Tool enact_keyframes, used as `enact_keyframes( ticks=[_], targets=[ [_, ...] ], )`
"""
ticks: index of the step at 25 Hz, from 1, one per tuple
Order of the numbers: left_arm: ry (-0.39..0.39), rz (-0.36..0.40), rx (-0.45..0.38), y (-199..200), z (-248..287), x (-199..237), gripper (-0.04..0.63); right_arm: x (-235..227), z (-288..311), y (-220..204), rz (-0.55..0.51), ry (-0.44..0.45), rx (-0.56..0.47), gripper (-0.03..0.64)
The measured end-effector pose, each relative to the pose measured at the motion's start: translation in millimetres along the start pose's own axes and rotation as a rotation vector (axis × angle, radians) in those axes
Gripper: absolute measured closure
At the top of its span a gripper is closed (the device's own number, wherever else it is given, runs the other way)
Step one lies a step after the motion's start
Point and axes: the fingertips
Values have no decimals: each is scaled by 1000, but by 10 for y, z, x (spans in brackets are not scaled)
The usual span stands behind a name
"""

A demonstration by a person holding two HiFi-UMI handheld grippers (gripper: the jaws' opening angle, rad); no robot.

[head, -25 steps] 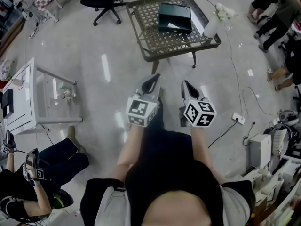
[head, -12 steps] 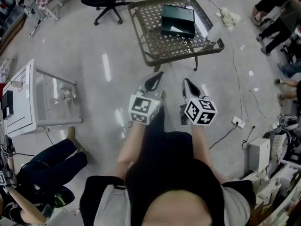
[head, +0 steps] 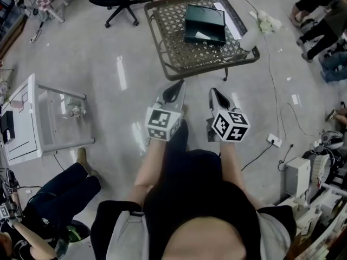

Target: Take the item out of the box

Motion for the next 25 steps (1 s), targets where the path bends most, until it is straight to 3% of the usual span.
enact_keyframes(
  ticks=[14,25],
  targets=[
    [22,-4,57,44,601,535,588,-343,610,468,51,-53,-11,617],
    [-28,-25,54,222,1200,923,588,-417,1198,801,55,-61,4,616]
  ],
)
Point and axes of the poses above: the fingertips, and each gripper's own axes: z forward along the fingers, x to its left, y out of its top
